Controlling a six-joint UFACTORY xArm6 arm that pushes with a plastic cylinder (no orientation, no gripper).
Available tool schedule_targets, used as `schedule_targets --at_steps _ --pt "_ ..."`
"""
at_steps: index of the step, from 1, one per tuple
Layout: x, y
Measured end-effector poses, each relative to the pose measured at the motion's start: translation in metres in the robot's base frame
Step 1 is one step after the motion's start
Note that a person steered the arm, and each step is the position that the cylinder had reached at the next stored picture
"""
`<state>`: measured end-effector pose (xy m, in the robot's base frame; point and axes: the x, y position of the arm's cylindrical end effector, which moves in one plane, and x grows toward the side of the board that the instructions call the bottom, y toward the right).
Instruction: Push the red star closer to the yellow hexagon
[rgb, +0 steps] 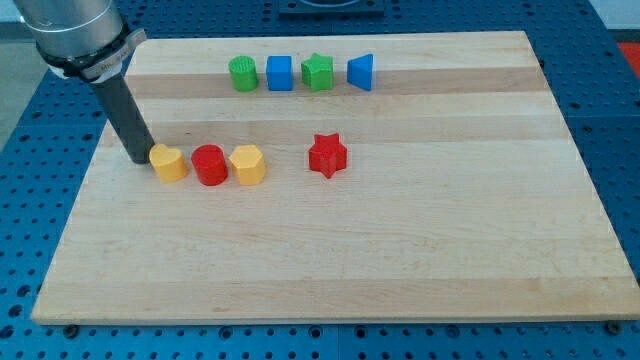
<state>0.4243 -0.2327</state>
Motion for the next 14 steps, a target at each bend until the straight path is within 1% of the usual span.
schedule_targets --at_steps 2,3,4,5,7,8,9,10,11,12,14 --pt "0.001 -0.001" --pt "-0.024 -0.012" --pt "-0.060 -0.002" --pt "-0.083 0.060" --pt "-0.085 0.206" --pt "-0.078 0.278" --pt "-0.035 0.301" --pt "-0.011 0.297" --pt "-0.003 0.282" --pt "-0.003 0.264" --pt "0.004 0.251"
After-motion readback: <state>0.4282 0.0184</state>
